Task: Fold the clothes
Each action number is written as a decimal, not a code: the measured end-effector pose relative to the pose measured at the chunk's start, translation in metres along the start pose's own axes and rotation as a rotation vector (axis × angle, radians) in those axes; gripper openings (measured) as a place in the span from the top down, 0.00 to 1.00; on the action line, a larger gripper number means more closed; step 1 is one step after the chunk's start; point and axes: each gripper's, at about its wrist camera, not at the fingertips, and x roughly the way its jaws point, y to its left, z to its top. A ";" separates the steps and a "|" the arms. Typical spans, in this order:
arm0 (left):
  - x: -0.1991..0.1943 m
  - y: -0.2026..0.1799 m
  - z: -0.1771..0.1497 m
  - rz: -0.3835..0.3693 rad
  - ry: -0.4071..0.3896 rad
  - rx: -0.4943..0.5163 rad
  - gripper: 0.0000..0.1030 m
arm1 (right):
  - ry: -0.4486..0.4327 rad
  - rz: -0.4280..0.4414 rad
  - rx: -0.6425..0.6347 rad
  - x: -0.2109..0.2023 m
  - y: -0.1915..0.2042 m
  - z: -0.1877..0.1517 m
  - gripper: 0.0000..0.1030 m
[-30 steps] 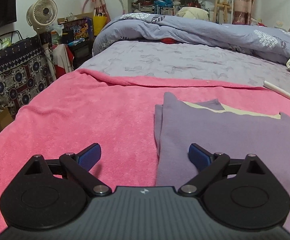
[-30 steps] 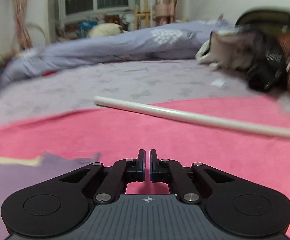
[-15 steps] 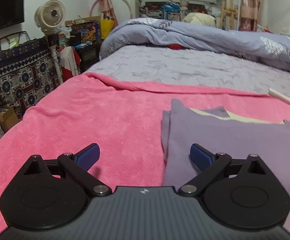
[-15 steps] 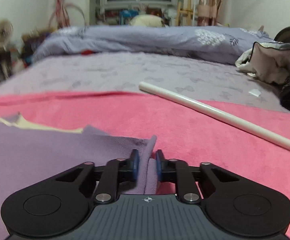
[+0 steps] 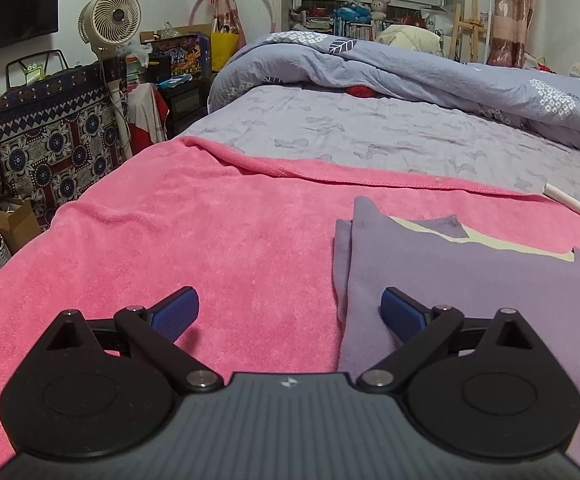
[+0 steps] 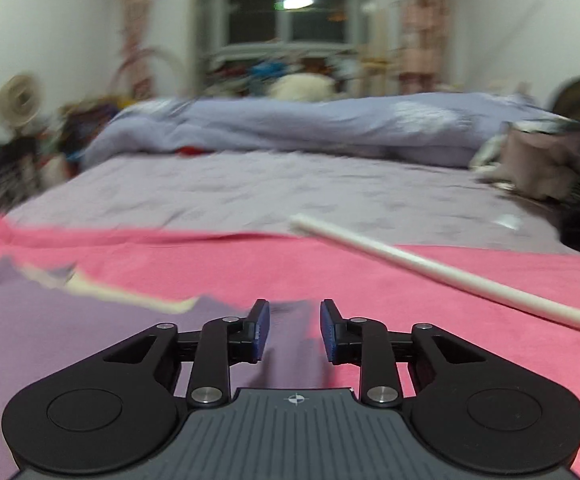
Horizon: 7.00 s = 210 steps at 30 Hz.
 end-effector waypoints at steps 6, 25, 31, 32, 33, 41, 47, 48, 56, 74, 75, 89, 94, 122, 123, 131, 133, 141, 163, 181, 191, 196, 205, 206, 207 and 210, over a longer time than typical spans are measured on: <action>0.000 -0.003 -0.001 0.001 0.003 0.013 0.04 | 0.033 -0.021 -0.057 0.011 0.010 -0.004 0.72; -0.002 -0.004 -0.002 -0.006 -0.005 0.022 0.04 | 0.023 -0.056 -0.016 0.018 0.010 -0.004 0.89; -0.013 0.005 0.001 -0.016 -0.060 -0.034 0.02 | -0.092 -0.055 0.072 -0.005 -0.001 0.003 0.97; -0.013 0.006 0.001 -0.015 -0.059 -0.038 0.02 | -0.121 -0.054 0.087 -0.012 -0.004 0.004 0.97; -0.012 0.006 0.001 -0.012 -0.055 -0.040 0.02 | -0.122 -0.053 0.084 -0.013 -0.005 0.005 0.97; -0.012 0.007 0.002 0.009 -0.062 -0.048 0.02 | -0.012 -0.067 0.187 0.017 -0.027 0.001 0.97; -0.001 0.007 0.001 0.043 -0.023 -0.044 0.02 | 0.088 -0.073 0.275 0.043 -0.045 -0.004 0.96; 0.000 0.008 0.001 0.046 -0.018 -0.048 0.02 | 0.105 -0.073 0.290 0.047 -0.048 -0.005 0.96; 0.006 0.019 0.002 0.045 0.009 -0.100 0.02 | 0.015 -0.114 0.346 -0.041 -0.071 -0.005 0.70; 0.001 0.028 0.003 0.055 0.000 -0.147 0.02 | 0.058 -0.092 0.074 -0.119 0.021 -0.084 0.94; 0.001 0.030 0.003 0.059 -0.002 -0.159 0.02 | 0.058 -0.105 0.103 -0.118 0.014 -0.086 0.94; 0.002 0.040 0.003 0.060 0.025 -0.212 0.02 | 0.000 -0.075 0.152 -0.096 0.017 -0.055 0.46; 0.003 0.044 0.004 0.080 0.040 -0.224 0.02 | 0.015 -0.130 0.304 -0.087 -0.003 -0.057 0.96; 0.002 0.045 0.003 0.059 0.044 -0.223 0.02 | 0.102 -0.106 0.435 0.004 -0.036 -0.016 0.90; 0.002 0.046 0.003 0.060 0.049 -0.228 0.02 | 0.111 -0.112 0.474 0.006 -0.045 -0.017 0.89; -0.002 0.051 0.003 0.037 0.040 -0.251 0.02 | -0.022 -0.180 0.237 -0.054 -0.012 -0.009 0.64; -0.004 0.051 0.003 0.024 0.028 -0.251 0.02 | -0.065 -0.101 0.124 -0.085 0.011 -0.017 0.64; -0.028 0.037 -0.011 -0.083 -0.022 -0.097 0.01 | 0.163 -0.096 0.092 -0.131 -0.014 -0.077 0.62; -0.030 0.042 -0.041 -0.059 0.038 -0.049 0.00 | 0.281 0.353 -0.164 0.061 0.263 0.058 0.95; -0.037 0.110 -0.040 0.071 -0.053 -0.427 0.00 | 0.070 0.555 0.095 0.030 0.206 0.087 0.82; -0.039 0.106 -0.038 0.096 -0.077 -0.404 0.00 | 0.104 0.505 -0.365 -0.019 0.263 0.004 0.95; -0.039 0.108 -0.039 0.091 -0.079 -0.414 0.00 | 0.179 0.760 -0.052 -0.019 0.230 0.027 0.90; -0.051 0.079 -0.037 -0.016 -0.166 -0.243 0.00 | 0.187 0.499 -0.115 -0.066 0.167 -0.036 0.86; -0.052 0.071 -0.036 -0.046 -0.175 -0.198 0.00 | 0.211 0.547 -0.108 -0.073 0.165 -0.038 0.86; -0.053 0.063 -0.036 -0.073 -0.178 -0.151 0.00 | 0.234 0.595 -0.102 -0.079 0.164 -0.039 0.86; -0.048 0.038 -0.036 -0.080 -0.148 -0.030 0.00 | 0.236 0.637 -0.059 -0.097 0.142 -0.048 0.86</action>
